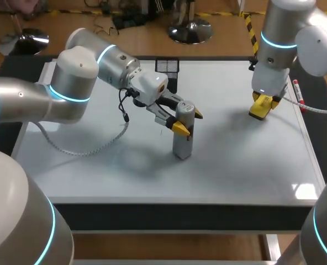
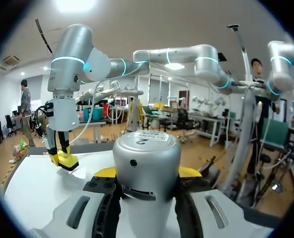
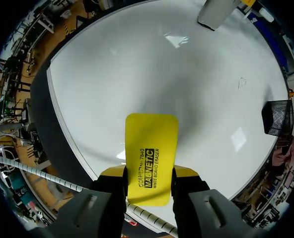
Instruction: Pick up the inspection probe, press it on each red-marked spot on the whiteboard one by one, put down the probe, pick up the eraser, and wipe off all the red marks.
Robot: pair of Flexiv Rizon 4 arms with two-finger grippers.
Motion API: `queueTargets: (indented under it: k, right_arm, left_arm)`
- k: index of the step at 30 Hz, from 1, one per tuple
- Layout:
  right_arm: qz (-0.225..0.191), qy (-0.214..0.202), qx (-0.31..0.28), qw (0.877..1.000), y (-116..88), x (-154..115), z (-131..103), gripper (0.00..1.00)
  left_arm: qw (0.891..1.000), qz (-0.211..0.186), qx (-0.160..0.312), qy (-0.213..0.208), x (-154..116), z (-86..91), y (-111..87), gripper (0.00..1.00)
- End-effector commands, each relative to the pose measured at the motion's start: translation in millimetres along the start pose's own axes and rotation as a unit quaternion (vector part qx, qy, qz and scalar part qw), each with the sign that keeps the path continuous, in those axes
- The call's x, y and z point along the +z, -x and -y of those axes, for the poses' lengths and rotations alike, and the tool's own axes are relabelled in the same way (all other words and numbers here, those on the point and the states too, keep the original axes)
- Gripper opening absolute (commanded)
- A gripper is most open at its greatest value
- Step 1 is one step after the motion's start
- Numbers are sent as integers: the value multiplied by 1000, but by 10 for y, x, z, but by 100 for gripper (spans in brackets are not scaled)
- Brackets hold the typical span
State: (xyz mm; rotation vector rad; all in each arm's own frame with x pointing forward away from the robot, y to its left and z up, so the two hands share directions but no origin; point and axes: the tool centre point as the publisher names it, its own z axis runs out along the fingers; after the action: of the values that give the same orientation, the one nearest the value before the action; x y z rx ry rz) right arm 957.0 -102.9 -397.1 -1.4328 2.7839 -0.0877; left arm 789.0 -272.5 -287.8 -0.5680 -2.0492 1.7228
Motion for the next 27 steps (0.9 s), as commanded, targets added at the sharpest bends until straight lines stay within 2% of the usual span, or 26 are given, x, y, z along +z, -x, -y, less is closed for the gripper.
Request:
queueTargets:
  k: [1, 8, 12, 21, 27]
  right_arm:
    - [-1, -1, -1, 1000, -6, -8, 2, 0]
    - [-1, -1, -1, 1000, -6, -8, 2, 0]
    - [-1, -1, -1, 1000, -6, -8, 2, 0]
    - [-1, -1, -1, 1000, -6, -8, 2, 0]
    - [-1, -1, -1, 1000, -6, -8, 2, 0]
  left_arm:
    - [1000, -1, 1, -1, -19, 8, 5, 0]
    - [1000, 2, 13, 1, -134, 108, 15, 0]
    - [1000, 11, 21, -2, -286, 187, 28, 0]
    - [999, 27, 35, 9, -780, 451, 67, 0]
    - [998, 29, 44, 26, -1194, 543, 114, 0]
